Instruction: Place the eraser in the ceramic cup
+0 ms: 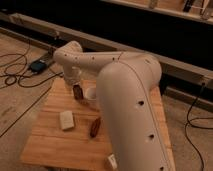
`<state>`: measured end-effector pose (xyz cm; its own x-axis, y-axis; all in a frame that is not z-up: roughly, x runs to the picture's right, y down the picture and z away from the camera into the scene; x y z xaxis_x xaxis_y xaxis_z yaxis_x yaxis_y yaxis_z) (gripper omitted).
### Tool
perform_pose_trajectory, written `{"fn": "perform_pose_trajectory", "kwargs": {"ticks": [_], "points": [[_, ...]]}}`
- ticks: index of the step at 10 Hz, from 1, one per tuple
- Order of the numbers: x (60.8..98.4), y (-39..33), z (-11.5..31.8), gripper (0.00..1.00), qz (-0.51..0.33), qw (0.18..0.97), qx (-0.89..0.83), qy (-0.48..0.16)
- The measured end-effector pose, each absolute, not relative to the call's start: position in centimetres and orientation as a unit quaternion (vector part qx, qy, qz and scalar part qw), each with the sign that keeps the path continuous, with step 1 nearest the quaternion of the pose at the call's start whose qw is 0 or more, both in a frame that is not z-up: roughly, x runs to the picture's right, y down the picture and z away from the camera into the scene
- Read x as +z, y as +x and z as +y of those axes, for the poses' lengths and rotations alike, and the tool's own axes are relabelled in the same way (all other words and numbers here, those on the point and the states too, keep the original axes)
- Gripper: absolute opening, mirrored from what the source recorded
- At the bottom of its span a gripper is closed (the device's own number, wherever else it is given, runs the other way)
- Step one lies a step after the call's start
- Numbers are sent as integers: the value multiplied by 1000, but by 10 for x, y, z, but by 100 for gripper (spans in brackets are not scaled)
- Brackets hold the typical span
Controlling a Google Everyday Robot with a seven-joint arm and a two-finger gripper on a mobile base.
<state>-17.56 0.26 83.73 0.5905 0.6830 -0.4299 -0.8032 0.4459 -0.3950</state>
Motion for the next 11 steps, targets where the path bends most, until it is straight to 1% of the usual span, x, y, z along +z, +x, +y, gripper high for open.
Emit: {"fn": "perform_pose_trajectory", "kwargs": {"ticks": [4,8,11], "points": [[854,-184,-9,55,85,872,397,-273],[865,-182,-11,55,75,910,311,-264],[874,-177,-10,55,78,924,274,-255]]}}
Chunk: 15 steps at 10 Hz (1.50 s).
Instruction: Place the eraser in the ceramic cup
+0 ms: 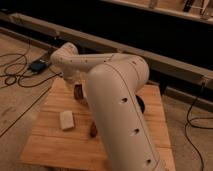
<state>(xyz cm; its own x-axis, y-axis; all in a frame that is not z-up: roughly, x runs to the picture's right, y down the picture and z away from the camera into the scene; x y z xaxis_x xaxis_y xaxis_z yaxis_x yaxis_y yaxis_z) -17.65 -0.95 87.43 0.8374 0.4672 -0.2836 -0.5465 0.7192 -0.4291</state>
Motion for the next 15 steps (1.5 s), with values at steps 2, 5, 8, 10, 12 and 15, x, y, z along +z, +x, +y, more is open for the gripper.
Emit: {"fn": "perform_pose_trajectory", "kwargs": {"ticks": [2,5,8,10,12,15], "points": [[884,-175,-5,55,80,930,252,-254],[899,-168,3,38,90,931,243,-258],[895,-163,1,8,98,921,260,-273],[882,-161,-3,0,95,914,273,-284],[854,-157,-16,0,78,904,293,-301],[810,-142,-47,0,40,893,320,-313]]}}
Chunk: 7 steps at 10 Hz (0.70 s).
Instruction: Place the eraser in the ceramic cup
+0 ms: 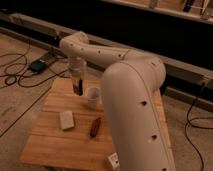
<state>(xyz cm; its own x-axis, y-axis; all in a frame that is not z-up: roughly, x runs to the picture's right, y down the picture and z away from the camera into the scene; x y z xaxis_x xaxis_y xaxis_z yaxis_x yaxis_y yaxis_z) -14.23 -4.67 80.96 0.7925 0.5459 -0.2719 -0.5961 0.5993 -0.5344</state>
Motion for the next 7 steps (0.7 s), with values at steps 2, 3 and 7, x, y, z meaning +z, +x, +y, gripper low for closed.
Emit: {"fn": "perform_pose_trajectory", "kwargs": {"ticks": [2,3,7], "points": [[787,-127,-70,0,16,884,345,-314],[777,-118,-81,0,5,880,359,-312],[761,-78,-97,0,6,872,384,-304]]}}
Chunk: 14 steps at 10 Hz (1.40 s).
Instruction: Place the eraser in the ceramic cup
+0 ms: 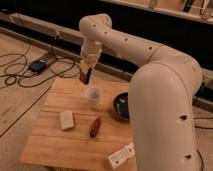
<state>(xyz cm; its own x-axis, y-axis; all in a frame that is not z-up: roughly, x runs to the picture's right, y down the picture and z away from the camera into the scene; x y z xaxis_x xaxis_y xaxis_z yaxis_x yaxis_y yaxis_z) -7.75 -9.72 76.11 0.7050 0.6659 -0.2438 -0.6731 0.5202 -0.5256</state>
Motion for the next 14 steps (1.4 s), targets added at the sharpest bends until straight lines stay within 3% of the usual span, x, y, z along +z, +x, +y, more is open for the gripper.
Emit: {"fn": "perform_pose_trajectory", "kwargs": {"ticks": [9,14], "points": [[789,-32,-39,3,75,861,376,-335],[800,-38,-19,50,78,861,362,-349]]}}
